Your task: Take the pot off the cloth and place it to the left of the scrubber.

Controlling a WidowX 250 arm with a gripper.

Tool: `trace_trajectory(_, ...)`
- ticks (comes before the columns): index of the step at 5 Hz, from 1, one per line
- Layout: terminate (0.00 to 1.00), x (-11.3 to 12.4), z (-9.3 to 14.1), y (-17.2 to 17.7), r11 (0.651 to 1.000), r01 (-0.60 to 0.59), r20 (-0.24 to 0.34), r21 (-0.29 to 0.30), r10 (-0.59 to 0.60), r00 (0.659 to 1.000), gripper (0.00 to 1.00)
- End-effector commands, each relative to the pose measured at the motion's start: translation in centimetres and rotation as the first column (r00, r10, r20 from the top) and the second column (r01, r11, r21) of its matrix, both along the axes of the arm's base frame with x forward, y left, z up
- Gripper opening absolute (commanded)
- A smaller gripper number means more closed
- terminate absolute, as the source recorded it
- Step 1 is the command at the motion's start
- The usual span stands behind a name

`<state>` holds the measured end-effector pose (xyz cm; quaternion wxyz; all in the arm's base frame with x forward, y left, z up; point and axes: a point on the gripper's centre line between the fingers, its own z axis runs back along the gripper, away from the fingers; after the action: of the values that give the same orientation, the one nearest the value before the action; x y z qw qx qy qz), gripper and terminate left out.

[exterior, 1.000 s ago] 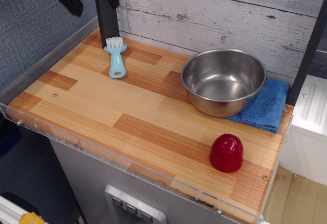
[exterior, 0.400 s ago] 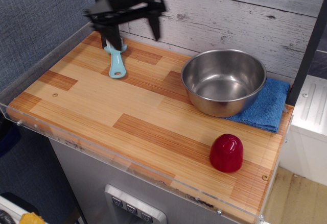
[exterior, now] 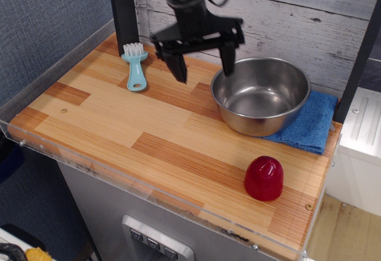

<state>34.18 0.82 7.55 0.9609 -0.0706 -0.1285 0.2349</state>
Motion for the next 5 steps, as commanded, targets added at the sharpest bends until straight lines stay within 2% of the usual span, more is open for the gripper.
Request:
trace_trajectory(1, 0.0, 1.3, -1.2, -1.3, 0.999, 0.023, 0.015, 0.022, -0.024, 1.0, 1.0)
trace_trajectory(2, 0.0, 1.3, -2.9, -1.6, 0.998, 0.06, -0.017, 0.019, -0.06, 0.998, 1.0)
trace_trajectory(3, 0.0, 1.2, -3.6, -1.7, 0.997, 0.073, -0.02, 0.021, -0.072, 0.997, 0.0)
trace_trajectory(5, 0.0, 0.6, -3.3, -1.5, 0.996, 0.079, -0.017, 0.042, -0.078, 0.997, 0.0)
